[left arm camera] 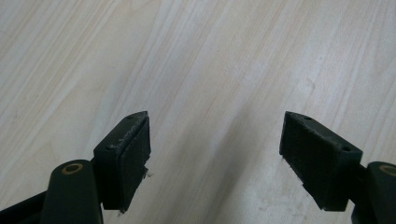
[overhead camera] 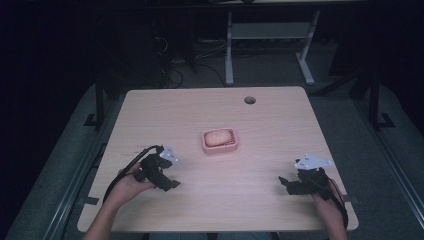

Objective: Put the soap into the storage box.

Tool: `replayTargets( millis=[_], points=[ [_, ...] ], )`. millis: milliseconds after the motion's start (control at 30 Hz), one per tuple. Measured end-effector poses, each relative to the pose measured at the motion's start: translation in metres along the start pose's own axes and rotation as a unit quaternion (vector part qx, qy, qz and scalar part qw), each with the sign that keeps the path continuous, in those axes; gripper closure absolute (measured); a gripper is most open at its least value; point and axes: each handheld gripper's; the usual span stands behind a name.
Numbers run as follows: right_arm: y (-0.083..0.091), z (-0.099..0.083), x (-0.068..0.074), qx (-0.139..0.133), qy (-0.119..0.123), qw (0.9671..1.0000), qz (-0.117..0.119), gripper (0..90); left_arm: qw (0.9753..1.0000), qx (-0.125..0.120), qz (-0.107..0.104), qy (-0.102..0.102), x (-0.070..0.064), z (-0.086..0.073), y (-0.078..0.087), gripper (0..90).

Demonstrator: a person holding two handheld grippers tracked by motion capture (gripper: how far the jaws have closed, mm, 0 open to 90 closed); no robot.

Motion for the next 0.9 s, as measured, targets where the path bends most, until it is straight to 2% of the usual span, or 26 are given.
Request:
replayTargets(
  millis=[400, 700, 900],
  points=[
    [0.000, -0.001, 0.000, 0.002, -0.002, 1.0000, 0.000, 13.8, 1.0000, 0.000, 0.002, 0.006, -0.005, -0.018, -0.001, 24.5],
    [0.001, -0.002, 0.000, 0.001, 0.000, 1.0000, 0.000, 13.8, 0.9997, -0.016, 0.007, 0.019, -0.006, -0.033, -0.001, 24.6],
    [0.001, -0.003, 0.000, 0.001, 0.006, 1.0000, 0.001, 13.8, 0.9996, -0.010, 0.008, 0.024, -0.008, -0.039, -0.006, 24.5]
  ],
)
Point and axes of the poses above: each handheld gripper's, and its own axes: y roughly backward along the jaws, z roughly out of its top, x roughly to its left, and after that the axes turned 13 degrees about x, right-handed
